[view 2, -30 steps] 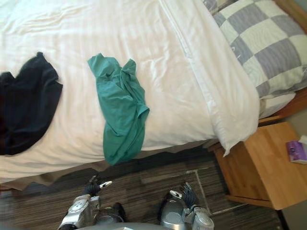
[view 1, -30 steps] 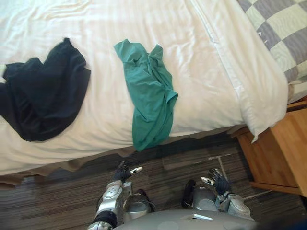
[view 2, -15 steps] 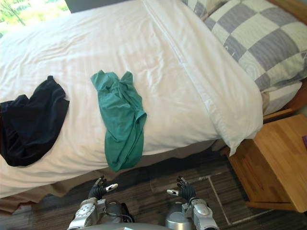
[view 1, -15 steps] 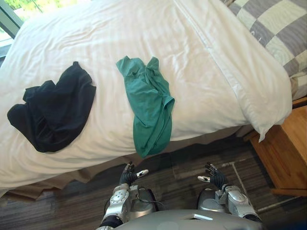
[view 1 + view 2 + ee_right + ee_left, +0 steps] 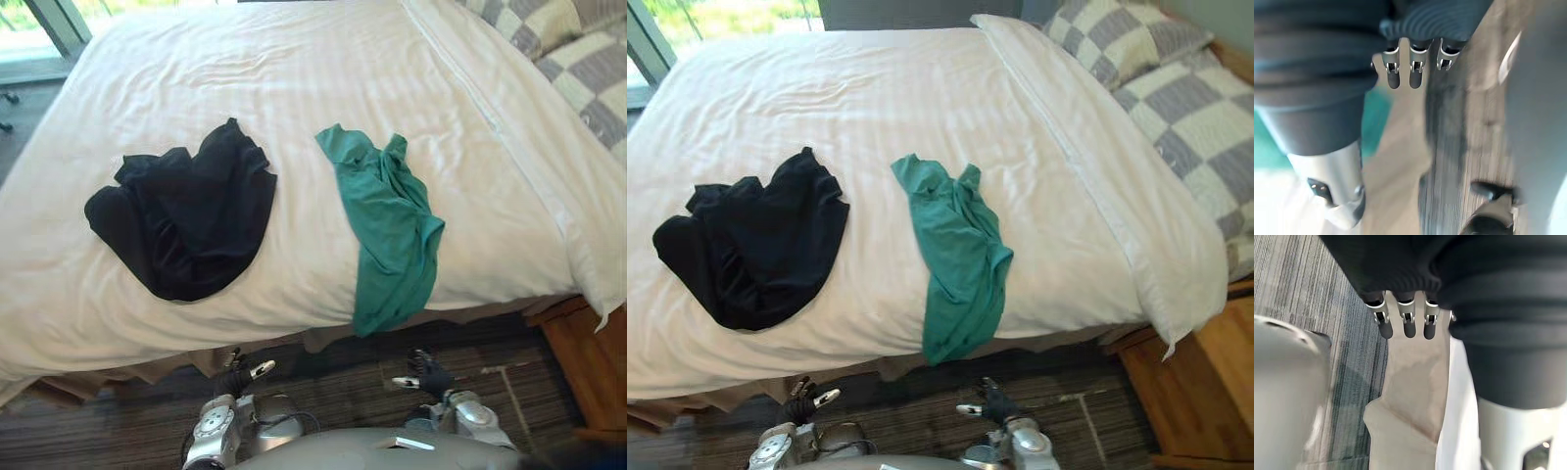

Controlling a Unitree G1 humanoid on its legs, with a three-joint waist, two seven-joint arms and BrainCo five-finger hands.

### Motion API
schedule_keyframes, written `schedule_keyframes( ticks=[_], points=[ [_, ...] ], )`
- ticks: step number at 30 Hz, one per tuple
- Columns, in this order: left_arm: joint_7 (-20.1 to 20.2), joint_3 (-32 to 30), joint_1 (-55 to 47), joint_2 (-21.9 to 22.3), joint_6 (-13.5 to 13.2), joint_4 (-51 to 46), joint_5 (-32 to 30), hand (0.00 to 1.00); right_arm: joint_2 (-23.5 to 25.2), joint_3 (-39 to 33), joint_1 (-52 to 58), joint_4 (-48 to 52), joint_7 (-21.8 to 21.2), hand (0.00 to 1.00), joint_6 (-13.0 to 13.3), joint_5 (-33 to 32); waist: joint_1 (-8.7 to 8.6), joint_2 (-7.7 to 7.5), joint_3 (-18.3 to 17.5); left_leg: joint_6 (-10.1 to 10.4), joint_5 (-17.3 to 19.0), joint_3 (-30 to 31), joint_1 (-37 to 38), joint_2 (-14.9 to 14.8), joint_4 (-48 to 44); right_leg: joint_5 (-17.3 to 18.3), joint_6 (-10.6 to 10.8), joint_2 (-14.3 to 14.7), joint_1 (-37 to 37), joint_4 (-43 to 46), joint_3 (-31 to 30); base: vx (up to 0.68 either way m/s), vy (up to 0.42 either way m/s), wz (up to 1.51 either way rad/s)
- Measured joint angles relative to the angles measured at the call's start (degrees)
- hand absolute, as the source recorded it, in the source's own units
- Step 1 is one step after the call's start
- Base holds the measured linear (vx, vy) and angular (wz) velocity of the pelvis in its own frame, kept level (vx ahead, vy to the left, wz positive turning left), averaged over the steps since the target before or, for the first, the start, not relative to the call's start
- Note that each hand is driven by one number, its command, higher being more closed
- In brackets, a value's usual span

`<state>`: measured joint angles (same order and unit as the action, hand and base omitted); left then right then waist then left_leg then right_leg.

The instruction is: Tidy the bed and pick cloth on bed and put in laundry

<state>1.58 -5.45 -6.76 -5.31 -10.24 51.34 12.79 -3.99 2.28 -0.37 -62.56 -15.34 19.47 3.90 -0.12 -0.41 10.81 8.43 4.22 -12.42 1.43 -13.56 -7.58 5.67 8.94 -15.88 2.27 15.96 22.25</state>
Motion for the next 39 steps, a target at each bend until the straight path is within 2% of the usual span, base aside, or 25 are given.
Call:
schedule_keyframes(
  ticks=[1,2,5,9,13,15,16,17,19,21,22,24,27,31,33,35,36,39],
  points=[
    [1.0,1.1,0.5,0.5,-0.1,0.0,0.0,0.0,0.1,1.3,-0.8,0.8,-0.2,0.0,0.3,-0.7,0.0,0.62,-0.1,-0.4,-1.3,-0.2,0.6,0.6,2.3,0.5,-0.5,3.1,0.1,-4.1,0.6,0.13,0.077,0.01],
    [1.1,1.5,0.8,0.7,-0.2,0.1,-0.1,0.0,0.3,2.2,-1.6,0.9,-0.4,0.0,0.2,-2.3,0.27,0.16,-0.7,-0.4,-1.6,-1.1,0.6,1.8,3.1,-0.2,-1.1,3.7,0.8,-7.5,0.1,0.12,0.075,-0.16],
    [0.6,2.8,1.9,2.2,-0.1,1.9,-0.7,0.0,0.7,3.4,-1.3,0.6,-0.8,0.0,0.2,-5.8,0.11,1.83,-0.5,-0.9,-2.8,-1.2,1.0,2.5,4.3,-1.0,-0.9,3.8,2.2,-10.5,-1.1,0.1,0.016,-0.03],
    [-1.0,3.8,1.3,2.6,-0.2,2.5,-0.4,0.0,0.6,5.1,0.0,0.5,-0.2,0.0,0.2,-9.6,-0.28,1.72,-0.5,-1.0,-3.7,-1.5,3.4,2.6,5.6,-1.0,-0.9,4.1,4.4,-11.5,-1.1,0.06,-0.032,0.01],
    [-4.7,3.6,1.2,2.0,-0.1,4.3,7.5,0.0,0.4,4.3,0.1,0.3,4.5,0.0,-2.9,-16.1,-0.28,1.24,-0.7,-1.1,-3.8,-1.5,3.8,3.0,6.3,-1.3,-0.8,3.9,4.8,-12.2,-1.2,-0.01,0.006,0.01],
    [-7.2,1.5,0.6,2.1,0.2,4.6,13.7,0.0,0.6,-0.3,0.4,0.0,7.8,0.0,-5.6,-20.4,-0.18,1.07,-0.8,-1.6,-4.2,-1.4,4.1,3.7,6.9,-2.5,-0.7,3.7,5.9,-14.0,-1.0,-0.06,0.034,0.07],
    [-7.4,0.9,0.5,2.1,0.3,4.6,14.5,0.0,0.6,-1.2,0.4,-0.1,8.2,0.0,-5.9,-21.1,-0.17,1.07,-0.8,-1.7,-4.2,-1.4,4.2,3.8,7.0,-2.7,-0.7,3.6,6.1,-14.2,-1.0,-0.07,0.04,0.09],
    [-9.1,-2.1,0.0,2.2,1.0,4.6,18.1,0.0,0.6,-6.3,1.0,-0.4,10.3,0.0,-7.1,-24.4,-0.12,1.08,-0.8,-1.7,-4.5,-1.4,4.4,4.1,7.5,-3.1,-0.5,3.5,6.5,-14.9,-1.0,-0.09,0.039,0.09],
    [-10.7,-6.4,-0.6,2.2,1.1,4.6,22.1,0.0,0.6,-12.0,1.9,-0.2,12.1,0.0,-7.9,-28.2,-0.13,1.12,-0.8,-1.7,-5.1,-1.4,4.4,4.3,8.1,-3.3,-0.2,3.4,6.6,-15.2,-1.0,-0.11,0.03,0.09],
    [-13.6,-13.5,-2.1,2.5,1.1,4.5,29.6,0.0,0.5,-21.1,5.5,1.6,15.3,0.0,-7.6,-33.9,-0.11,2.08,-1.3,-1.5,-6.4,-1.8,5.4,4.1,10.8,-3.3,-0.2,3.7,6.6,-15.1,-0.4,-0.13,0.012,0.12],
    [-13.8,-14.2,-2.2,2.6,1.1,4.5,30.4,0.0,0.5,-21.7,5.9,1.9,15.7,0.0,-7.5,-34.2,-0.1,2.18,-1.4,-1.5,-6.6,-1.9,5.5,4.1,11.1,-3.3,-0.2,3.7,6.6,-15.1,-0.4,-0.12,0.009,0.04],
    [-16.5,-20.9,-3.2,2.9,1.0,3.1,37.1,0.0,0.6,-27.8,9.6,6.9,18.4,0.0,-5.3,-35.3,0.45,3.24,-2.2,-1.5,-7.6,-2.7,6.2,4.1,13.2,-3.0,0.1,3.8,6.5,-15.1,0.1,-0.15,0.011,-0.04],
    [-20.2,-29.9,-4.5,2.7,0.8,-3.9,38.5,0.0,0.5,-33.7,12.6,16.4,21.3,0.0,-2.2,-36.0,0.46,3.57,-2.7,-1.7,-7.1,-5.2,6.1,3.5,13.4,-3.0,0.2,3.7,6.5,-14.6,0.4,-0.11,0.014,0.04],
    [-24.5,-39.0,-4.5,0.0,-0.2,-10.8,39.8,0.0,-2.1,-39.4,12.5,27.9,22.2,0.0,1.2,-37.2,0.89,3.79,-3.8,-1.6,-7.1,-9.2,6.1,3.1,13.4,-3.0,0.3,3.1,6.1,-14.5,0.5,-0.03,0.02,0.07],
    [-24.8,-42.7,-4.7,-1.8,-0.9,-14.1,42.0,0.0,-3.5,-42.5,12.4,34.4,22.0,0.0,3.2,-37.0,1.09,3.95,-4.9,-1.4,-7.8,-9.2,6.0,3.2,13.4,-3.1,0.6,3.0,6.3,-14.7,0.5,0.05,0.023,0.06],
    [-24.0,-46.5,-5.4,-4.3,-2.9,-19.2,44.1,0.0,-5.4,-45.7,12.0,41.8,20.3,0.0,5.9,-36.1,1.14,3.46,-6.2,-1.5,-8.3,-9.0,5.7,3.5,13.4,-3.4,0.4,2.7,6.5,-14.8,0.8,0.1,0.016,0.12],
    [-23.9,-47.1,-5.5,-4.9,-3.2,-20.4,44.7,0.0,-5.9,-46.1,11.9,43.2,19.9,0.0,6.3,-35.6,1.13,3.43,-6.3,-1.5,-8.4,-8.9,5.7,3.6,13.4,-3.6,0.7,2.6,6.7,-14.8,0.8,0.12,0.011,0.13],
    [-19.5,-48.6,-5.3,-7.6,-5.3,-28.3,47.5,0.0,-7.9,-45.7,11.4,51.6,18.6,0.0,7.3,-27.6,1.12,2.84,-6.9,-1.3,-8.5,-8.2,5.7,3.6,13.2,-3.5,0.6,2.6,7.1,-14.9,1.5,0.08,-0.006,0.1]
  ],
)
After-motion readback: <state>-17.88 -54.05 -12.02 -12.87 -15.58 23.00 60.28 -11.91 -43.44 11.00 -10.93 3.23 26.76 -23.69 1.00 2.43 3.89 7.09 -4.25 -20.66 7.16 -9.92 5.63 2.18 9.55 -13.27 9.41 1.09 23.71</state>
